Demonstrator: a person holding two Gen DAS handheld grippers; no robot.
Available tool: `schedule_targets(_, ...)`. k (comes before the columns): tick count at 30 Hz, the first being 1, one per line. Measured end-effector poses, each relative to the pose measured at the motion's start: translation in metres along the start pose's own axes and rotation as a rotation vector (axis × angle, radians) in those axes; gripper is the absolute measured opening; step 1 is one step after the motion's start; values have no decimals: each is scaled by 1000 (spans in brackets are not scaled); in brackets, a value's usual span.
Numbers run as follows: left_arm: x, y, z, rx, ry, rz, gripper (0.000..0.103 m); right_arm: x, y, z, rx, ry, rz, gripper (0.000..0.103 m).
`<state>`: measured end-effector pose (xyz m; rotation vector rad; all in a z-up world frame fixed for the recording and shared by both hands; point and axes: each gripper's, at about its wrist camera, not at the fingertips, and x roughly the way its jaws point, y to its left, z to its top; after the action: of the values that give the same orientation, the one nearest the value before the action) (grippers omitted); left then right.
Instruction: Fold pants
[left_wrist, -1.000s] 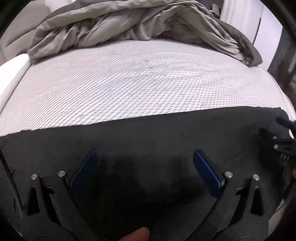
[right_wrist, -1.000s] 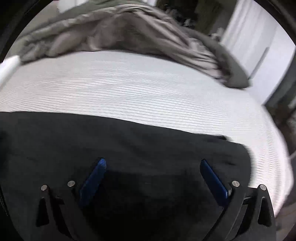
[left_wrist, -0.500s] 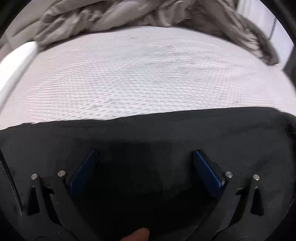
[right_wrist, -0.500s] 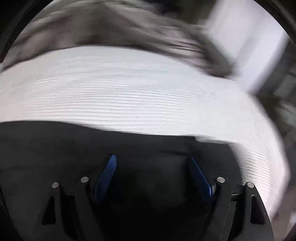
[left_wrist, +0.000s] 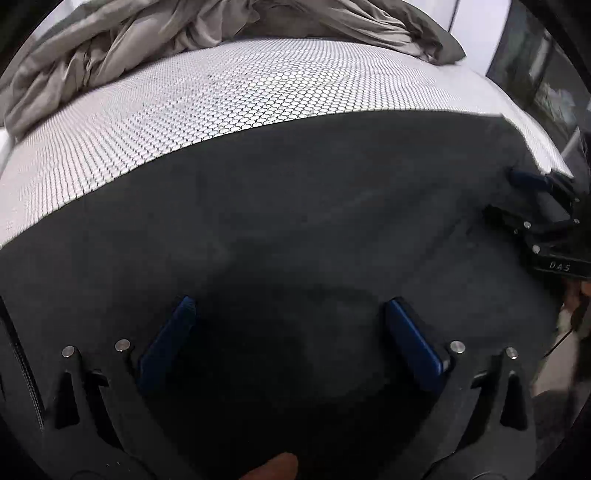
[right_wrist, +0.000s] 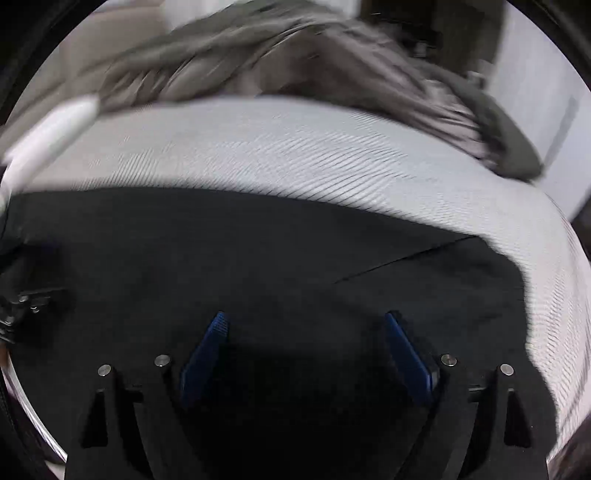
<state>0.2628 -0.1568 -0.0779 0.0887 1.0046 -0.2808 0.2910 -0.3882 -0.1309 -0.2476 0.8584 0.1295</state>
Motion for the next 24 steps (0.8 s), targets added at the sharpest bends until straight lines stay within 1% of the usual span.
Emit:
schedule_targets(1, -2, 3, -1, 1, 2, 0, 103, 2, 2, -8, -34, 14, -19, 87)
schedule_targets(2, -5, 9, -2, -10, 2, 14, 103, -2, -2, -20, -55, 1, -37, 87)
schedule_targets(3, -8, 20, -4, -22, -2, 27, 103, -5, -13, -26, -47, -10, -52, 87)
schedule_targets(4, -10, 31, -7, -38, -5, 44, 103, -9, -32, -32, -14, -5, -95, 88)
schedule_targets(5, -10, 38, -8, -49, -7, 56, 103, -10, -53, -45, 35, 0, -146, 83)
schedule_targets(6, -12, 47, -10, -66, -11, 67, 103, -13, -73, -52, 79, 2, -173, 78)
schedule_targets(7, -17, 55, -15, -74, -15, 56, 103, -16, -92, -61, 139, 10, -169, 78)
schedule_targets(8, -19, 58, -17, -76, -19, 56, 103, -20, -101, -67, 164, 13, -210, 78)
schedule_targets(10, -23, 61, -17, -69, -21, 97, 102, -31, -111, -77, 198, 10, -342, 79)
schedule_targets(11, -25, 63, -16, -66, -29, 105, 102, -35, -114, -78, 222, 5, -328, 79)
schedule_targets(13, -34, 57, -14, -40, -59, 58, 102, -48, -104, -76, 238, -15, -302, 77)
schedule_targets(14, -41, 47, -14, -12, -84, 20, 102, -53, -100, -71, 219, -36, -268, 77)
schedule_targets(15, -44, 38, -14, 11, -98, 4, 102, -58, -86, -66, 195, -61, -211, 77)
schedule_targets(16, -49, 27, -16, 38, -108, -10, 102, -60, -68, -61, 170, -80, -134, 78)
schedule_targets(17, -48, 13, -17, 71, -110, -31, 102, -60, -49, -59, 147, -84, -77, 78)
schedule_targets(19, -35, -8, -17, 116, -75, -52, 102, -52, 0, -49, 51, -79, 51, 78)
schedule_targets(20, -28, -15, -20, 135, -48, -48, 103, -48, 17, -48, 11, -75, 79, 78)
schedule_targets(21, -21, -17, -22, 140, -37, -31, 103, -44, 34, -47, -40, -64, 107, 78)
schedule_targets(22, -19, -13, -24, 119, -50, -38, 103, -41, 49, -48, -93, -54, 113, 78)
schedule_targets(24, -21, 1, -24, 74, -56, -37, 103, -34, 37, -56, -124, -57, 70, 79)
